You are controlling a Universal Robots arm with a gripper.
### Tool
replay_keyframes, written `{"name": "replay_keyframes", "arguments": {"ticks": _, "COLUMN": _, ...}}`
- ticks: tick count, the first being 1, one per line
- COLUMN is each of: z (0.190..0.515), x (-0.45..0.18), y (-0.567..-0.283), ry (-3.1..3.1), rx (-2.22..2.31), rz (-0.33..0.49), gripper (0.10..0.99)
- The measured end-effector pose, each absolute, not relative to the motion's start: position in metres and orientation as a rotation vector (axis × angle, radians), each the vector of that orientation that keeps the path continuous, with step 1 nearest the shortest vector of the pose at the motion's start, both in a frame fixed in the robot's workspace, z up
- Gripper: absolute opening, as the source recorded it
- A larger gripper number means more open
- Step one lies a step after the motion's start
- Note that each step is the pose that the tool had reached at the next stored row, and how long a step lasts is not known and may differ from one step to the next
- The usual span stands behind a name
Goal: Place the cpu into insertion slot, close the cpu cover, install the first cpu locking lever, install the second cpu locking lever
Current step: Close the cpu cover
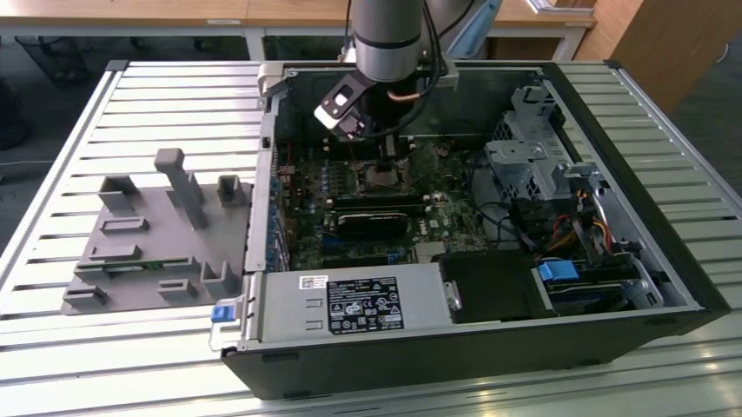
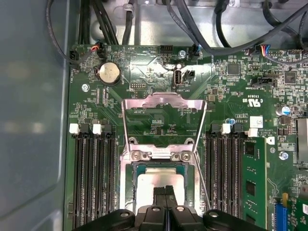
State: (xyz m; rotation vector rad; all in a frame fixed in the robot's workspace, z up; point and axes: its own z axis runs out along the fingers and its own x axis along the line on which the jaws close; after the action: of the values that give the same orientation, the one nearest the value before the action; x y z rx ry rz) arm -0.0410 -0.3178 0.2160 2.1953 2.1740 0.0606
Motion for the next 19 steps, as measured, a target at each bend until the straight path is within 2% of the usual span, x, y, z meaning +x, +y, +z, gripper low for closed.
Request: {"name": "replay_keyframes", "arguments": {"ticks": 19, "z": 0.241, "x": -0.041, "y": -0.318, "ry": 2.174, "rx": 2.195, "rz": 0.061, "gripper": 0.106}}
